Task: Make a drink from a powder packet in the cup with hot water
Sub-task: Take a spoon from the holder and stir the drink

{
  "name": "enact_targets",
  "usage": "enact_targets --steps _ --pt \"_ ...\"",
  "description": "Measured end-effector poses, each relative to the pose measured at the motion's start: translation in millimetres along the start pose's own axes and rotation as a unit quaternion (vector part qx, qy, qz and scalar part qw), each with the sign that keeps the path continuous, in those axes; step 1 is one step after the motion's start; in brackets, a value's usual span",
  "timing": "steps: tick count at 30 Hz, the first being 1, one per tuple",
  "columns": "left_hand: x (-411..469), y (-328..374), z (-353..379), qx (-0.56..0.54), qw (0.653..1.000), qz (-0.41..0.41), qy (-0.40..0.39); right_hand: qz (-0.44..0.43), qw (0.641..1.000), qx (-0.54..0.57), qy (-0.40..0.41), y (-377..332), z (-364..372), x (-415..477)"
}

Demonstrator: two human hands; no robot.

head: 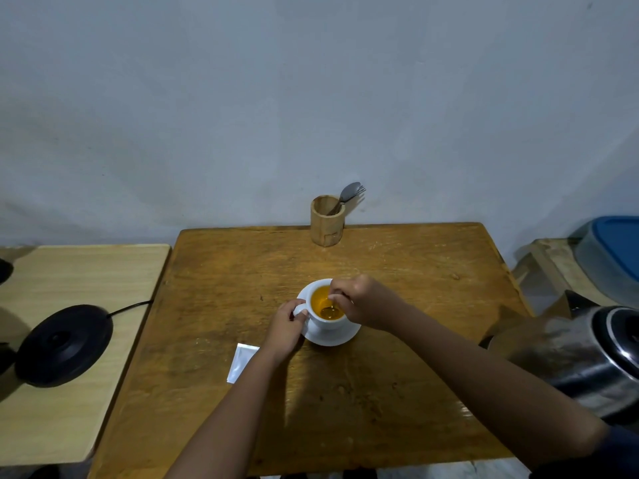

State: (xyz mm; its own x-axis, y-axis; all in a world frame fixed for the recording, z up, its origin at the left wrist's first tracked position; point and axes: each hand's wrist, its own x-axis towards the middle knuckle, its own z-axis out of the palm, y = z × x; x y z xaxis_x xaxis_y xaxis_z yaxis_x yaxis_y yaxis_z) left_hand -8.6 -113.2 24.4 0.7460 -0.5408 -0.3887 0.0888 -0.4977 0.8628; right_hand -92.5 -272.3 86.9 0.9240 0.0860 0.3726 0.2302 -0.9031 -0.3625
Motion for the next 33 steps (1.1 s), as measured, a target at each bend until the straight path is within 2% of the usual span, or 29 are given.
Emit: enact_targets --steps 4,11,19,25,33 --pt "1 -2 0 0.000 1.000 0.002 -0.003 -0.067 0.994 -0.072 0.042 -12 4 6" --pt "0 0 -1 0.011 1.000 0.006 -0.002 0.033 0.997 -0.029 0.061 5 12 3" --pt "1 -1 -1 0.006 1.000 0.004 0.001 0.007 0.999 -0.030 0.022 5 4 -5" --pt "-1 0 -3 0.005 1.000 0.011 -0.009 -0.050 0.992 -0.087 0.075 -19 8 3" --pt "-2 1 -4 0.004 1.000 0.007 -0.014 0.051 0.995 -0.037 0.071 -9 14 2"
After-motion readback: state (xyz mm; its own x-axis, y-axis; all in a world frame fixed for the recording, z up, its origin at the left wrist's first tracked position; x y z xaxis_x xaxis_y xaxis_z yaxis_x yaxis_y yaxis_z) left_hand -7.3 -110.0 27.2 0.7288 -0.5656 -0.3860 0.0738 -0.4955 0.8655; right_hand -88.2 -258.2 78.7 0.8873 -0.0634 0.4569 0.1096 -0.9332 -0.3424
